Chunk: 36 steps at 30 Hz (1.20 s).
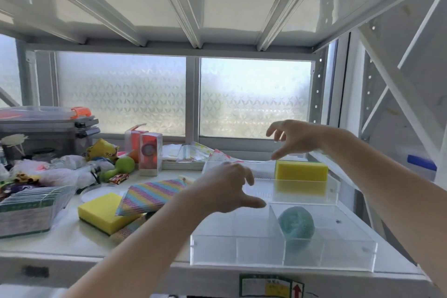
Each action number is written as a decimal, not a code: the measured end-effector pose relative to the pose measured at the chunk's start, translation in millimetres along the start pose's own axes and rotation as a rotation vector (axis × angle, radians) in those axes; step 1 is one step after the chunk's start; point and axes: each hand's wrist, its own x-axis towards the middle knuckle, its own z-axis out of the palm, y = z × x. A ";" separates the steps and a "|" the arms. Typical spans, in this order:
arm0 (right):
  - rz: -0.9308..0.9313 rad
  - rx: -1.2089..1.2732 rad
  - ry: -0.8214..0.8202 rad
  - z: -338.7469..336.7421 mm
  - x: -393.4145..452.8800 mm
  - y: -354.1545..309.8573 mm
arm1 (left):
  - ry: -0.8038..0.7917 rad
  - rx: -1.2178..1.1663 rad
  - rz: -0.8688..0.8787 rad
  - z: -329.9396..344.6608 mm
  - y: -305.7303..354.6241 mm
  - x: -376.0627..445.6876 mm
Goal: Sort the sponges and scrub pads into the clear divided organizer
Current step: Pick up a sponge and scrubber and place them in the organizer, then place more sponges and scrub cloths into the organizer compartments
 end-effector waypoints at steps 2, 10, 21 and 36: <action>-0.076 -0.011 0.006 -1.9 3.6 -30.6 | -0.001 0.086 -0.110 -18.3 -33.7 -14.0; -0.335 -0.028 -0.103 45.4 26.4 -155.0 | -0.033 0.128 -0.429 -61.6 -147.8 -85.0; -0.317 -0.165 -0.275 116.7 47.2 -211.6 | -0.118 0.066 -0.555 -10.8 -219.2 -106.6; -0.396 -0.081 -0.045 117.2 44.6 -211.5 | -0.010 0.030 -0.702 -22.2 -209.7 -109.6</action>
